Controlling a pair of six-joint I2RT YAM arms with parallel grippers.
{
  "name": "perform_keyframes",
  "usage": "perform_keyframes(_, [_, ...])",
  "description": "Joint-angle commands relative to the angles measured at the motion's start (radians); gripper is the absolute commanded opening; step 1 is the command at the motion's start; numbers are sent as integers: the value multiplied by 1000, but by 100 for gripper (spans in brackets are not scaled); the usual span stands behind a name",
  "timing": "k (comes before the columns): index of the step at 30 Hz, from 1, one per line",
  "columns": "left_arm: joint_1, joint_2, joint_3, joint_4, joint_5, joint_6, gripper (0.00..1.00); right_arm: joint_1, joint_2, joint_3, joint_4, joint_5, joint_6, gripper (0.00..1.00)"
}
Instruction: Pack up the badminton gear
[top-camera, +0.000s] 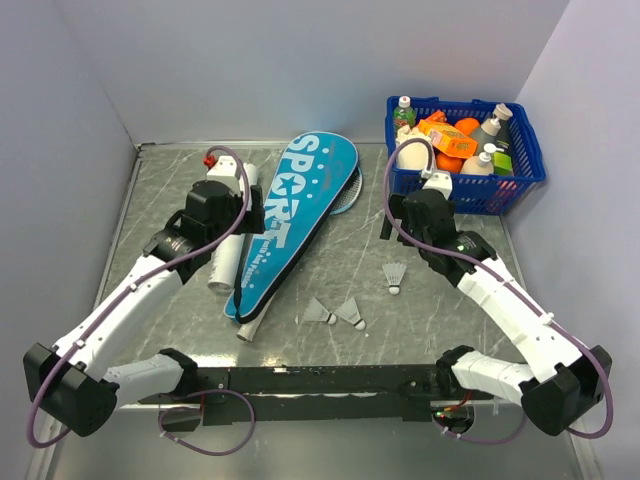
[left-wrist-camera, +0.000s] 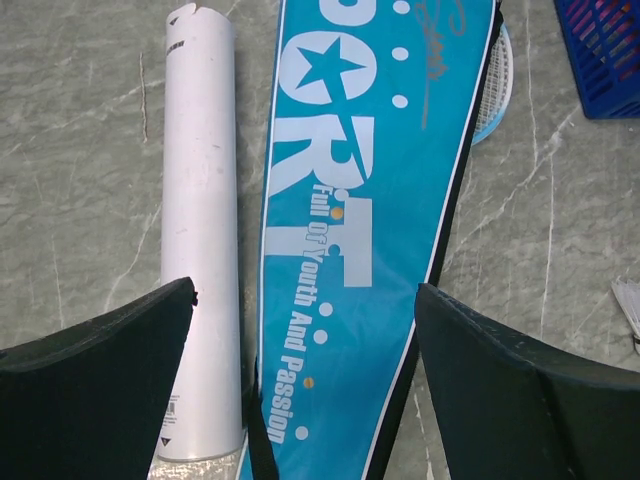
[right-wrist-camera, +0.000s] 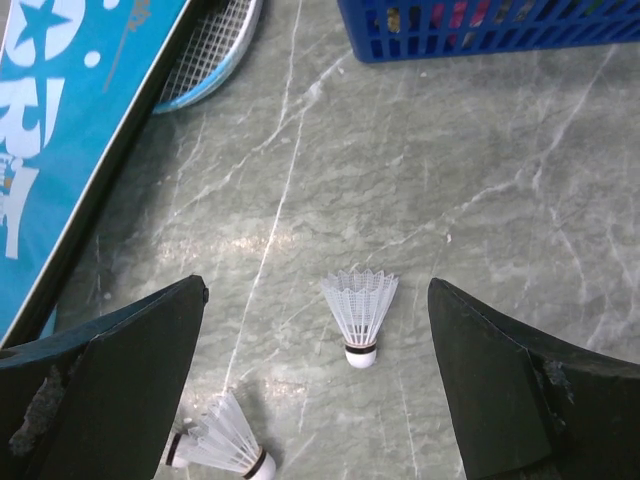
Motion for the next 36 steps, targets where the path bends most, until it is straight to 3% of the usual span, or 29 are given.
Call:
perform_keyframes(1, [-3, 22, 96, -45, -27, 8, 96, 5, 30, 73, -44, 32, 8, 100])
perform_keyframes(6, [-6, 79, 173, -157, -124, -14, 96, 5, 36, 39, -9, -19, 5, 100])
perform_keyframes(13, [31, 232, 354, -261, -216, 69, 97, 6, 88, 50, -20, -140, -6, 100])
perform_keyframes(17, [188, 346, 425, -272, -66, 100, 97, 6, 53, -4, 49, -264, -23, 100])
perform_keyframes(21, [270, 483, 472, -237, 8, 172, 99, 8, 25, -56, 97, -367, -32, 100])
perform_keyframes(25, [342, 606, 578, -232, 214, 207, 92, 8, 27, -62, 89, -391, -8, 100])
perform_keyframes(36, [365, 836, 713, -163, 394, 379, 96, 8, 22, -104, 111, -468, -12, 100])
